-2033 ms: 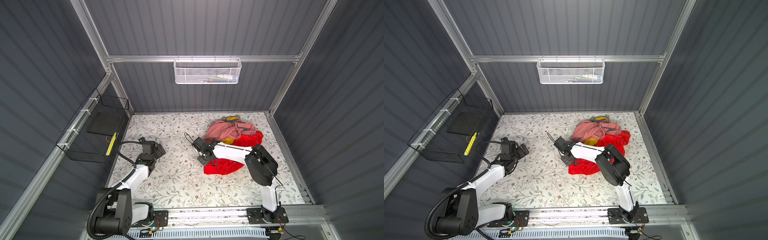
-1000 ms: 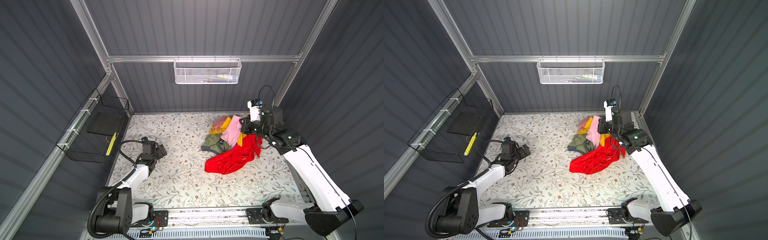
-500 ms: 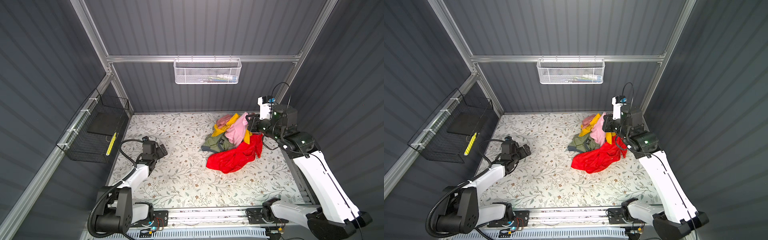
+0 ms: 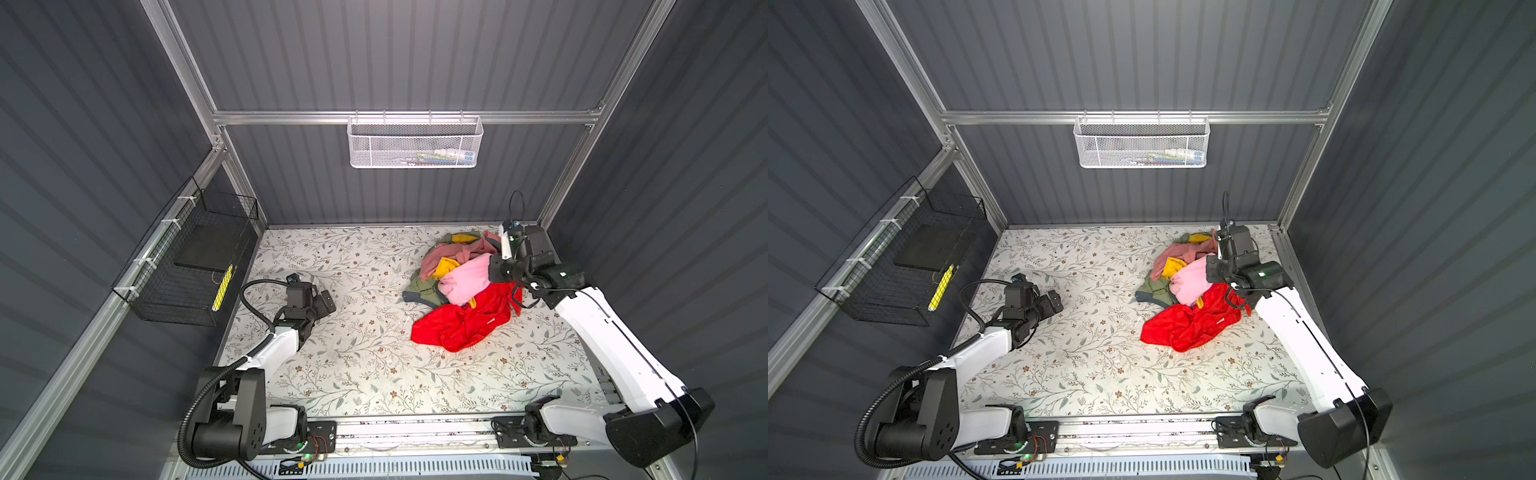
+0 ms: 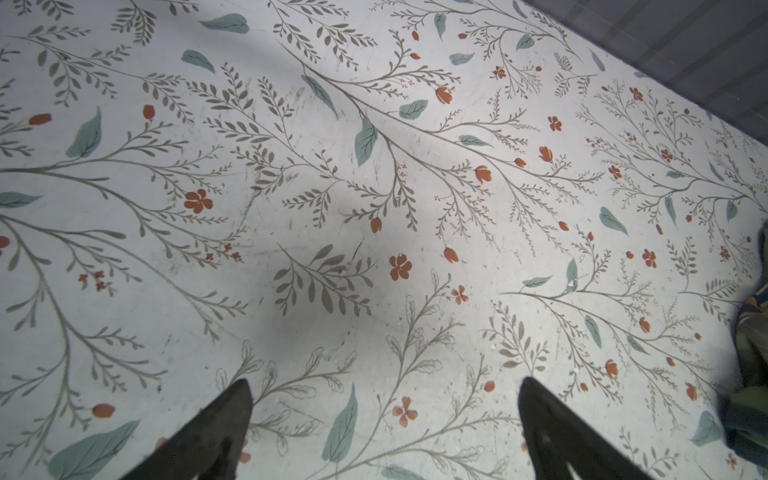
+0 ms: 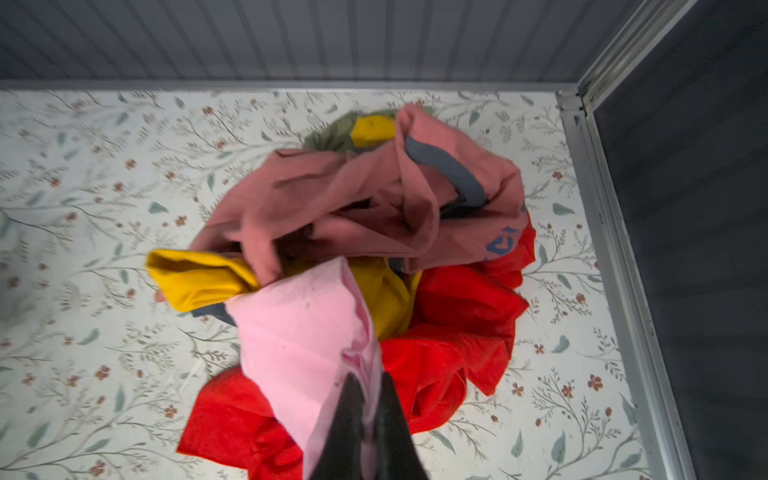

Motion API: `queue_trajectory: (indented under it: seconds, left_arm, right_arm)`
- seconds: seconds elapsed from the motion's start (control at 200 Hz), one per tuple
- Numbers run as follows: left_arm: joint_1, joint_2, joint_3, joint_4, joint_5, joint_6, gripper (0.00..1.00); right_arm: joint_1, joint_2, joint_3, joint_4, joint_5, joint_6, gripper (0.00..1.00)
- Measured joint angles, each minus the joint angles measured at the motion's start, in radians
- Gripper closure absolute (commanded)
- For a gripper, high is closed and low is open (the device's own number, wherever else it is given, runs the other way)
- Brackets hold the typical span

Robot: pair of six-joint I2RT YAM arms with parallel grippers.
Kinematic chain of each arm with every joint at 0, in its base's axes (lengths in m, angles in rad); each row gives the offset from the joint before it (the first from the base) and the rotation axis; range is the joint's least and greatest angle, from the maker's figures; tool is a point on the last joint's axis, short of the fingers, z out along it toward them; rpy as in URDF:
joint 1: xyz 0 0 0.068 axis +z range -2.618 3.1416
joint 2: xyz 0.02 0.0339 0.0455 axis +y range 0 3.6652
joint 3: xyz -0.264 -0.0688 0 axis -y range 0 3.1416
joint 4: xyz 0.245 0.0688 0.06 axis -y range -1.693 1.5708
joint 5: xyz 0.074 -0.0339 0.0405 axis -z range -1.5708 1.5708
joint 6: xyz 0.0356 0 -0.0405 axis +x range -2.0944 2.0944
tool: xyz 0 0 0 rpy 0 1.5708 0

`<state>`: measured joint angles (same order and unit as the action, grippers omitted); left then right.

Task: Pick out a specific cloth from the pile
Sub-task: 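Reach the left gripper toward the pink shirt held by the right gripper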

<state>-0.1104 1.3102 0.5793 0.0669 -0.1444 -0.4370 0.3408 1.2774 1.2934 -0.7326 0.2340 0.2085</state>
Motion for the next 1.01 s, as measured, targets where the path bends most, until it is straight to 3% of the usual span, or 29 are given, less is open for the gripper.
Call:
queue_trajectory:
  seconds: [0.165,0.33,0.68,0.82,1.005]
  left_arm:
    - [-0.002,0.021,0.002,-0.006,0.011,0.006,0.02]
    - [-0.041,0.024,0.005,0.005,0.117,0.056,0.03]
    - [-0.463,0.191,0.232,0.062,0.472,0.132,0.04]
    - [-0.565,0.331,0.386,0.106,0.555,0.138,0.07]
    - [-0.623,0.499,0.529,0.16,0.613,0.11,0.1]
  right_arm:
    - [-0.042,0.025,-0.084,0.006,0.005,0.01,1.0]
    - [-0.065,0.0,-0.117,0.035,-0.04,0.048,1.0]
    - [-0.066,-0.053,-0.117,0.144,-0.184,0.148,1.0]
    - [-0.066,-0.054,-0.117,0.177,-0.221,0.17,1.0]
    - [-0.066,-0.051,-0.117,0.2,-0.254,0.185,1.0]
